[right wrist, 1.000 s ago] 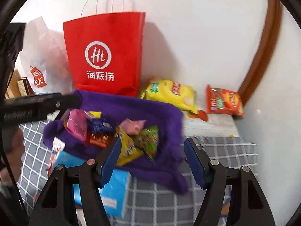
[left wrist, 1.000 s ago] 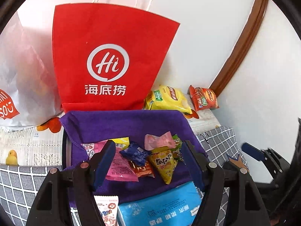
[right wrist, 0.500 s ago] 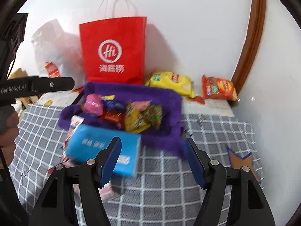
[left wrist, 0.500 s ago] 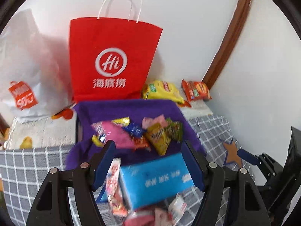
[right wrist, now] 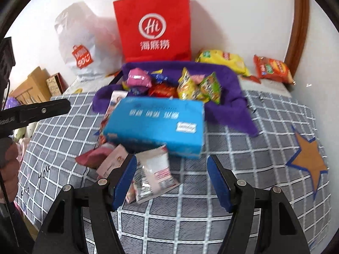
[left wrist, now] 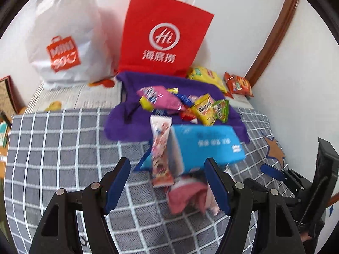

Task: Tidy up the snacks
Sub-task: 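Move the right tool to the white snack packets and grasp one, then lift the white packet with the right tool while the left grasps the pink-white stick snack, then carry the white packet and stick snack over the purple towel with both tools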

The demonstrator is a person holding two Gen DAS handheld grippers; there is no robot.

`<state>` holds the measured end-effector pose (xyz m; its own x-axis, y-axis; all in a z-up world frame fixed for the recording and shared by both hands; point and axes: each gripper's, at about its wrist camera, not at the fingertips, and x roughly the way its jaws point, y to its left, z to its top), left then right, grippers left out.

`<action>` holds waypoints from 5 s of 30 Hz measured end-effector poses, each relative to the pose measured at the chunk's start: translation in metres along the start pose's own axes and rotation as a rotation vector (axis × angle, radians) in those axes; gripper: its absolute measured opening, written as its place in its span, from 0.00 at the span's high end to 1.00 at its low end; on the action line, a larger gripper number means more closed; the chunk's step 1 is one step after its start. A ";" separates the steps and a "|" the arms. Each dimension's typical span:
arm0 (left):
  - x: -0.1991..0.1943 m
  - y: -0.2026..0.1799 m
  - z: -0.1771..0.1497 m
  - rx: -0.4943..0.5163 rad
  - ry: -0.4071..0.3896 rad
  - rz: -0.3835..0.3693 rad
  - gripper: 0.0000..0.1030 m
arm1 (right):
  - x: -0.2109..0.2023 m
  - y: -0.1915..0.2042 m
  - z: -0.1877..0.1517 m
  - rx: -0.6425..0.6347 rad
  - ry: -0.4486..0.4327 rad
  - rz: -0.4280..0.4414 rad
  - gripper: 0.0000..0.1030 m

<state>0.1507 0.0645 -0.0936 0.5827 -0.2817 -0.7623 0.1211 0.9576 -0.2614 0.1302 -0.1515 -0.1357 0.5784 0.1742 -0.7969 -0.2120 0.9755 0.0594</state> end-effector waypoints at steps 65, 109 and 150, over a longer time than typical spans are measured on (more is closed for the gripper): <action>0.099 0.016 -0.023 -0.004 -0.070 0.057 0.53 | 0.059 -0.080 -0.043 0.073 -0.028 -0.066 0.46; 0.100 0.004 -0.025 0.035 -0.060 0.042 0.74 | 0.054 -0.094 -0.046 0.173 -0.071 0.030 0.49; -0.012 -0.022 0.009 0.041 -0.152 0.013 0.75 | -0.044 -0.049 0.020 0.084 -0.252 0.025 0.52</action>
<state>0.1481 0.0477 -0.0739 0.6987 -0.2604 -0.6663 0.1438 0.9635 -0.2258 0.1310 -0.2041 -0.0911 0.7538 0.2164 -0.6204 -0.1688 0.9763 0.1355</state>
